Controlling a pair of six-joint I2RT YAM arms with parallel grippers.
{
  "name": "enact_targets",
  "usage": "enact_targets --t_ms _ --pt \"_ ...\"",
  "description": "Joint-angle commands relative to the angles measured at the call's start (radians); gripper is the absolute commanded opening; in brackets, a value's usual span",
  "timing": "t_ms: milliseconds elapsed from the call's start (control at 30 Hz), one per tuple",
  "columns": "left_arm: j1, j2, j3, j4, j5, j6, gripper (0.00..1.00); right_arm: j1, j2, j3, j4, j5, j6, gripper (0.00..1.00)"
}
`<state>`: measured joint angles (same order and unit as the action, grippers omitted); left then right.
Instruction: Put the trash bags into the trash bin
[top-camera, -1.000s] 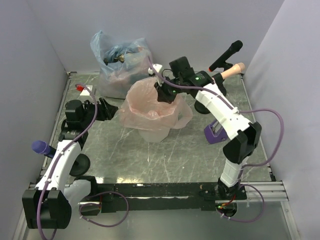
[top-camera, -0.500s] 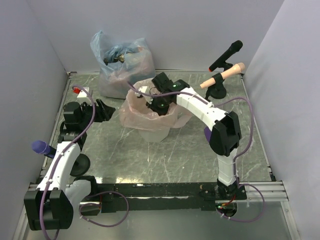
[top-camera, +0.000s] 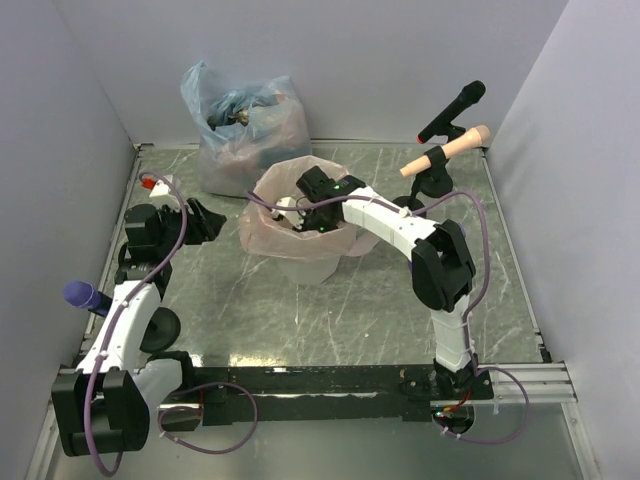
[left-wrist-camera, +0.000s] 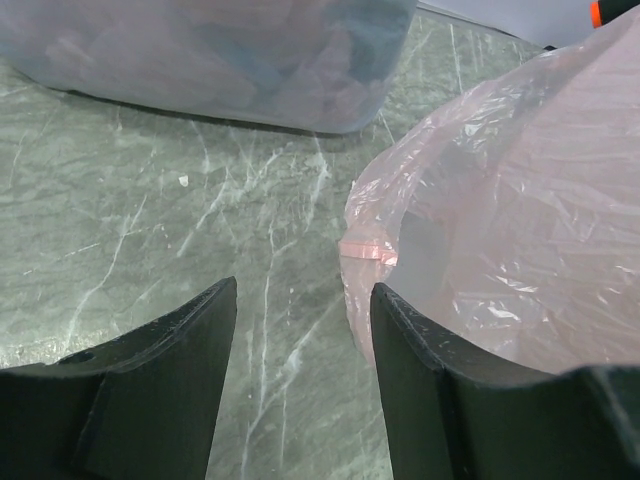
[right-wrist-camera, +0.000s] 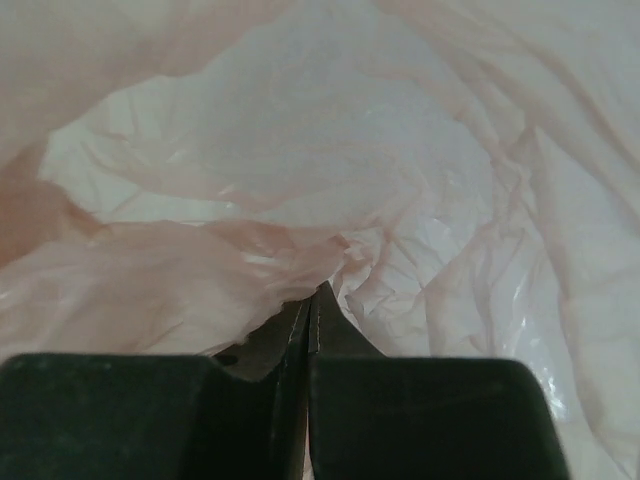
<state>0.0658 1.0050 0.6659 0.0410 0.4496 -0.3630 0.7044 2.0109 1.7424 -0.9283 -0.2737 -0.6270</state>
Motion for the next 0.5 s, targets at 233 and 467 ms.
enact_targets --t_ms 233,467 --pt "0.006 0.018 0.015 0.037 0.031 -0.014 0.60 0.006 -0.075 0.069 0.006 -0.028 0.018 0.00" --pt "0.008 0.030 0.057 0.022 0.029 0.024 0.61 -0.002 -0.175 0.250 -0.063 -0.032 0.151 0.00"
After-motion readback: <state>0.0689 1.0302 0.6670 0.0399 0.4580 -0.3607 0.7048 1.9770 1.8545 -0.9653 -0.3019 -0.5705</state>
